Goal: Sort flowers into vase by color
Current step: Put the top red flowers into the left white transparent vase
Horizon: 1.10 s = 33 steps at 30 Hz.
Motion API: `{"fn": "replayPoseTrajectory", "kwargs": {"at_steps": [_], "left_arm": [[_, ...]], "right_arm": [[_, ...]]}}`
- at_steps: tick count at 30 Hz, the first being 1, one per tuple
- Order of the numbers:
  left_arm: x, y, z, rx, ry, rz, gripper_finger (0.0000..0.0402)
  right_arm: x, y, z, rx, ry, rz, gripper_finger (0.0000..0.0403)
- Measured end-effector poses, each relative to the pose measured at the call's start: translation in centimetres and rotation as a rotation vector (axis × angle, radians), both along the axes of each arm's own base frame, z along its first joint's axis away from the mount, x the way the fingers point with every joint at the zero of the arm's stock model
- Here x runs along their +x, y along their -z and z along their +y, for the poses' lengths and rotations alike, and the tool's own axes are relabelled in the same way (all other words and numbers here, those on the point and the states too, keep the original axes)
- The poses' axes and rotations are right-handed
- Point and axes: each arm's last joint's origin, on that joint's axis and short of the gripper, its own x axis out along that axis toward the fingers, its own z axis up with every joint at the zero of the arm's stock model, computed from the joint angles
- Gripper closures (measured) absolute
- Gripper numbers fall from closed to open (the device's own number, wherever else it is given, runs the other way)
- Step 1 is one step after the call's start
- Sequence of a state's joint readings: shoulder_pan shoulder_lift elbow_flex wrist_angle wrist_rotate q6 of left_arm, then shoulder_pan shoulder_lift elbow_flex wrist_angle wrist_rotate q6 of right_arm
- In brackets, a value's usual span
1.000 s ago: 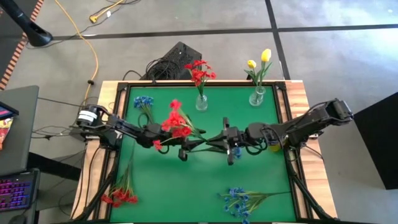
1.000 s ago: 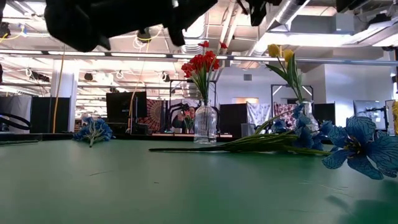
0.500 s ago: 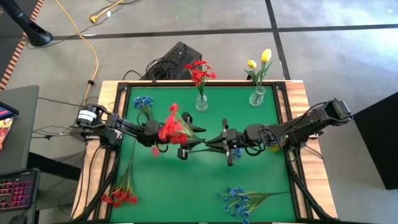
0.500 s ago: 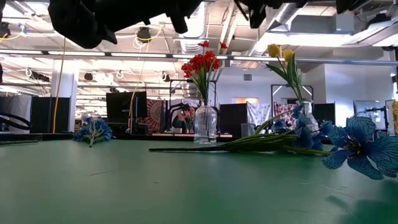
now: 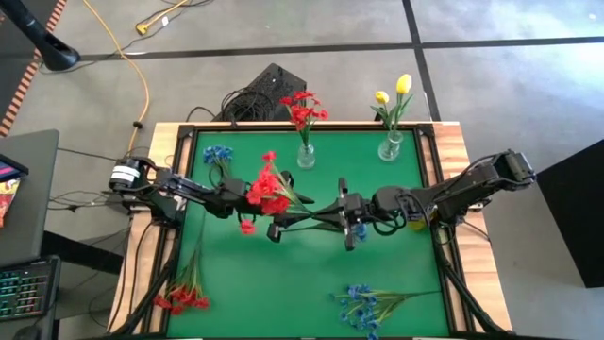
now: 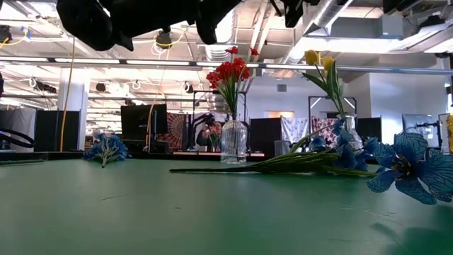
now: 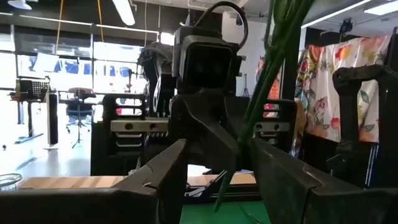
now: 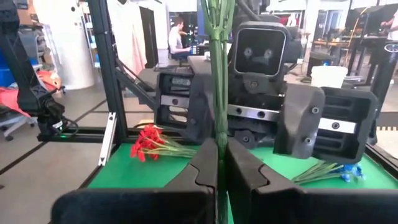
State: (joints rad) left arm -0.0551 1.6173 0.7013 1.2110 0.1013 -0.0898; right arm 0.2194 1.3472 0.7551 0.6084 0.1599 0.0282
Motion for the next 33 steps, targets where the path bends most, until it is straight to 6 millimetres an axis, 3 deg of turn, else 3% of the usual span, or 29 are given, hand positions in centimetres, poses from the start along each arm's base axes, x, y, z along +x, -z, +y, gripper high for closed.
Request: {"fn": "replayPoseTrajectory", "kwargs": {"at_steps": [12,25,33], "left_arm": [[-0.3,-0.7,-0.2,0.035,0.068,-0.084,0.0237],[-0.3,-0.9,0.1,0.023,-0.041,-0.103,0.0238],[-0.2,-1.1,0.1,0.023,-0.050,-0.110,0.0280]], "right_arm": [[0.1,0.0,-0.6,-0.003,0.020,0.005,0.0362],[0.2,0.2,-1.1,-0.006,0.037,0.021,0.0362],[0.2,0.2,-1.3,-0.005,0.045,0.021,0.0362]]}}
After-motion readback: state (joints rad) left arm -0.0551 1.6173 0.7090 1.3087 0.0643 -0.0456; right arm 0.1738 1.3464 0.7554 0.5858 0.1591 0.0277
